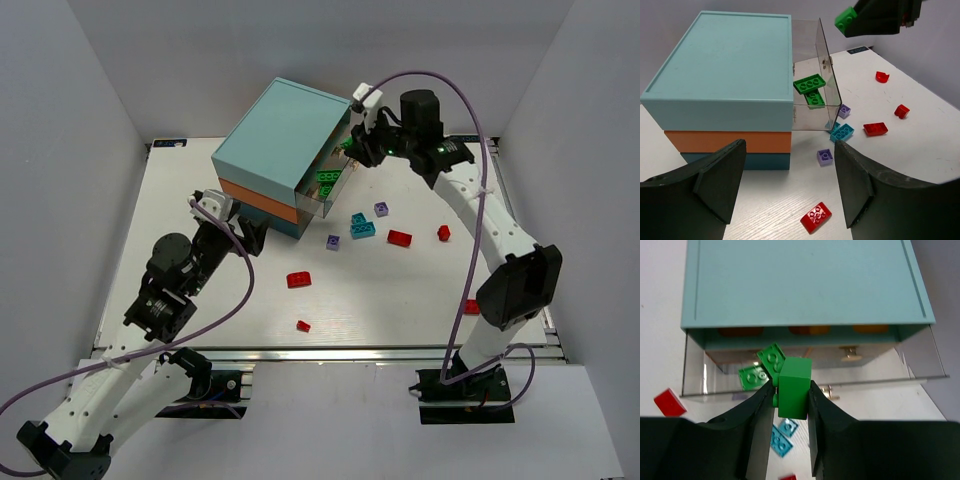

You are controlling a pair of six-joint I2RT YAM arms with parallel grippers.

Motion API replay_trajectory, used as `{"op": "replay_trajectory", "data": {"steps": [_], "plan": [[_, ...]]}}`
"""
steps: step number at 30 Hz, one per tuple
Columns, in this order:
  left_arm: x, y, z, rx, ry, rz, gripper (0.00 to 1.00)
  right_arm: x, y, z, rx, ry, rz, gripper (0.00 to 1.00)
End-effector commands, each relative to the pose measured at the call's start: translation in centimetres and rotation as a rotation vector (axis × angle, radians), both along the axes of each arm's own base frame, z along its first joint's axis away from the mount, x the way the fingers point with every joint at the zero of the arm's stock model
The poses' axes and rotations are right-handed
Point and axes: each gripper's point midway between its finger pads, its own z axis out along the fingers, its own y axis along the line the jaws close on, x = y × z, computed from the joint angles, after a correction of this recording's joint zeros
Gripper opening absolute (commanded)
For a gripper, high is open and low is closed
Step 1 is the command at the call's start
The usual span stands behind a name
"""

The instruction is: Sort the legos into containers by color

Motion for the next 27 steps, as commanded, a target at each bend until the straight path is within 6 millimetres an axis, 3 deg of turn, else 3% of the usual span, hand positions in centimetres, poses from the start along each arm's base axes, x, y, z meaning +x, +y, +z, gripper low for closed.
{"op": "replay_trajectory", "data": {"steps": [1,4,10,11,14,15,16,18,19,20,21,23,24,25,26,27], "plan": [[0.3,0.1,-0.2,0.007,-0.003,0.013,0.81,0.2,2.5,0.9,0.047,0.029,0.036,0.12],[0.5,0.3,-0.4,0.012,0.0,0.024,0.81,1.3,3.9,-0.1,0.036,0.047,0.039,0.33],[0.5,0.2,-0.5,0.016,-0.001,0.018,0.81,1.6,4.9,-1.6,0.032,0.062,0.031,0.54],[0.5,0.2,-0.5,0.016,-0.001,0.015,0.81,1.8,4.8,-1.8,0.033,0.069,0.024,0.63],[0.3,-0.1,-0.4,0.016,-0.003,-0.004,0.81,1.7,4.8,-0.6,0.054,0.06,0.016,0.68],[0.3,-0.3,-0.4,0.015,-0.005,-0.011,0.81,1.5,4.7,-0.3,0.059,0.057,0.017,0.67],[0.2,-0.4,-0.4,0.016,-0.008,-0.02,0.71,1.3,4.5,0.0,0.067,0.058,0.009,0.64],[-0.4,-1.4,-0.4,0.013,-0.016,-0.089,0.47,0.4,3.2,1.0,0.096,0.056,-0.041,0.48],[-0.8,-2.3,-0.4,0.015,-0.02,-0.141,0.21,0.4,1.3,4.0,0.136,-0.017,-0.138,0.05],[-0.9,-2.9,-0.5,0.017,-0.014,-0.174,0.11,0.0,-0.1,1.6,0.131,0.025,-0.218,0.0],[-1.3,-3.8,-0.7,0.015,-0.002,-0.22,0.02,-1.4,-2.0,4.1,0.185,-0.021,-0.277,0.0],[-1.7,-6.0,-1.3,0.019,0.041,-0.339,0.0,-2.5,-4.4,4.0,0.259,-0.027,-0.353,0.0],[-1.7,-6.9,-1.5,0.012,0.069,-0.383,0.0,-3.6,-5.4,-0.4,0.233,0.052,-0.387,0.0],[-1.7,-7.7,-1.6,0.01,0.094,-0.418,0.0,-5.3,-7.1,0.8,0.28,0.027,-0.414,0.0],[-1.2,-9.3,-3.0,0.015,0.168,-0.479,0.0,-5.9,-8.5,0.5,0.333,0.047,-0.438,0.0],[-0.8,-10.0,-1.6,-0.012,0.179,-0.497,0.0,-6.9,-9.2,-0.3,0.345,0.058,-0.442,0.0]]}}
